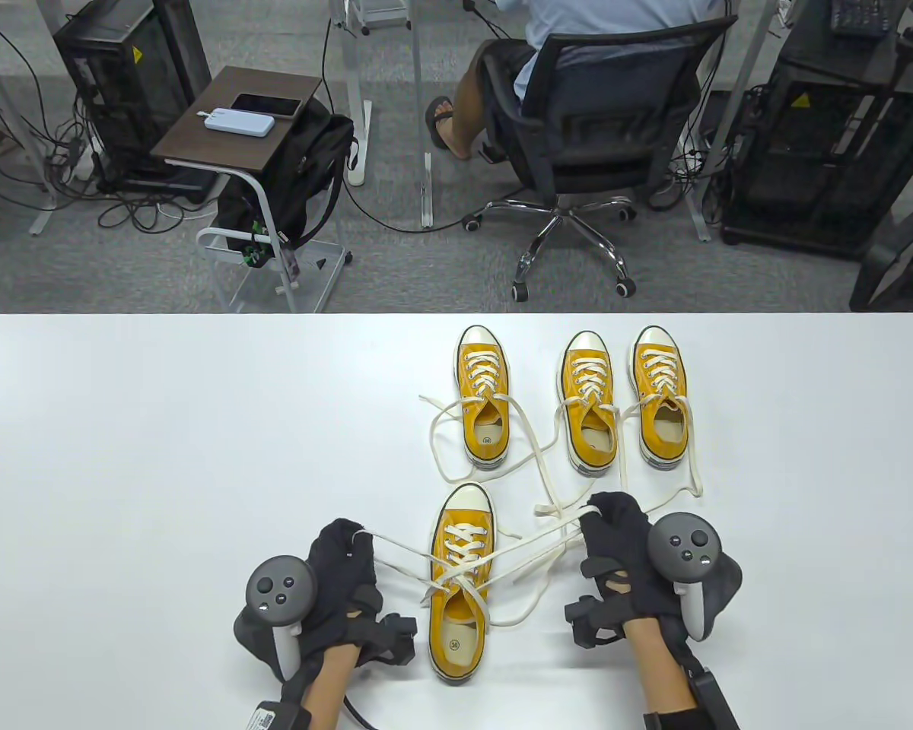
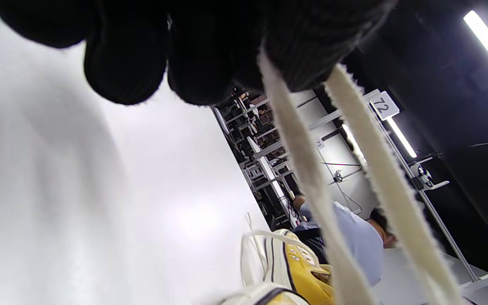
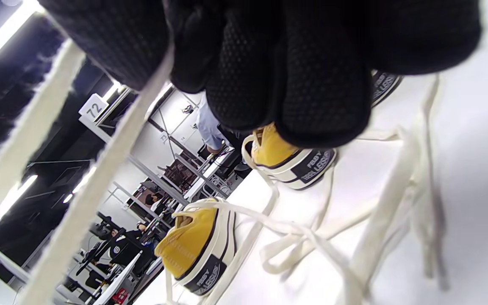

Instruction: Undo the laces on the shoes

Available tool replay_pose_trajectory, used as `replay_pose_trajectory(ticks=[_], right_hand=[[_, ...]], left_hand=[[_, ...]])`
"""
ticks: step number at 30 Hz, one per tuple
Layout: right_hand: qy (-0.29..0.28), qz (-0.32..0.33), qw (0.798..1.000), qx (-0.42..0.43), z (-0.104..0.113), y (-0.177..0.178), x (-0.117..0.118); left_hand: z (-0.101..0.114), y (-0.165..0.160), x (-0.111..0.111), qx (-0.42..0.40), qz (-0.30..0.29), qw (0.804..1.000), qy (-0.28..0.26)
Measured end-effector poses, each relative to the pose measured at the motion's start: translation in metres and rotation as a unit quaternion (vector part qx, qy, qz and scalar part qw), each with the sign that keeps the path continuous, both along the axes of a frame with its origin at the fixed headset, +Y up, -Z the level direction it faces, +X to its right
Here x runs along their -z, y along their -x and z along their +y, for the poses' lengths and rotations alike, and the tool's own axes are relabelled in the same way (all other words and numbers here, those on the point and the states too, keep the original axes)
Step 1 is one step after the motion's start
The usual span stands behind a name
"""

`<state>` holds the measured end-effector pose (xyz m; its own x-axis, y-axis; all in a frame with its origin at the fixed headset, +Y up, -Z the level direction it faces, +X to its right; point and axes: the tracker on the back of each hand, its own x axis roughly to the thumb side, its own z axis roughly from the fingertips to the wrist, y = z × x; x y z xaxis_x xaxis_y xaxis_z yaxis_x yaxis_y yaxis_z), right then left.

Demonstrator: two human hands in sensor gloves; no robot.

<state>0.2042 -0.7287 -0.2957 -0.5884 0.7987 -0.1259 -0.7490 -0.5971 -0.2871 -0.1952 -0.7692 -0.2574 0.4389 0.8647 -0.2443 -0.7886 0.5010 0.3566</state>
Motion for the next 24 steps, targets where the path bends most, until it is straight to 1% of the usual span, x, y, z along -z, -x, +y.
replay_pose_trajectory(ticks=[2, 4, 9, 11, 13, 15, 17, 20, 22, 24], right_hand=[[0.002, -0.007, 1.0, 0.003, -0.001, -0.005, 0.0], [0.016, -0.006, 1.0, 0.01, -0.001, -0.009, 0.001], [0.021, -0.026, 0.999, 0.033, -0.003, -0.022, 0.002], [0.023, -0.034, 0.998, 0.039, -0.004, -0.028, 0.002], [0.025, -0.04, 0.998, 0.048, -0.004, -0.033, 0.002], [0.026, -0.04, 0.997, 0.056, -0.005, -0.036, 0.002], [0.027, -0.039, 0.997, 0.055, -0.005, -0.036, 0.002], [0.031, -0.029, 0.998, 0.04, -0.006, -0.032, 0.003], [0.041, -0.012, 0.999, 0.024, -0.007, -0.026, 0.004], [0.06, 0.015, 0.998, -0.003, -0.009, -0.017, 0.006]], left_hand=[[-0.001, 0.003, 0.0, 0.001, 0.012, 1.0, 0.005], [-0.001, 0.006, 0.0, 0.004, 0.021, 1.0, 0.006], [-0.002, 0.014, 0.0, 0.002, 0.039, 0.999, 0.027], [-0.002, 0.018, 0.0, -0.003, 0.05, 0.998, 0.026], [-0.002, 0.021, -0.001, 0.008, 0.053, 0.998, 0.036], [0.002, 0.024, -0.002, 0.037, 0.055, 0.997, 0.046], [0.006, 0.025, -0.002, 0.054, 0.061, 0.996, 0.028], [0.009, 0.023, -0.001, 0.101, 0.038, 0.993, 0.042], [0.01, 0.018, 0.002, 0.117, 0.004, 0.99, 0.073], [0.009, 0.011, 0.006, 0.135, -0.03, 0.986, 0.088]])
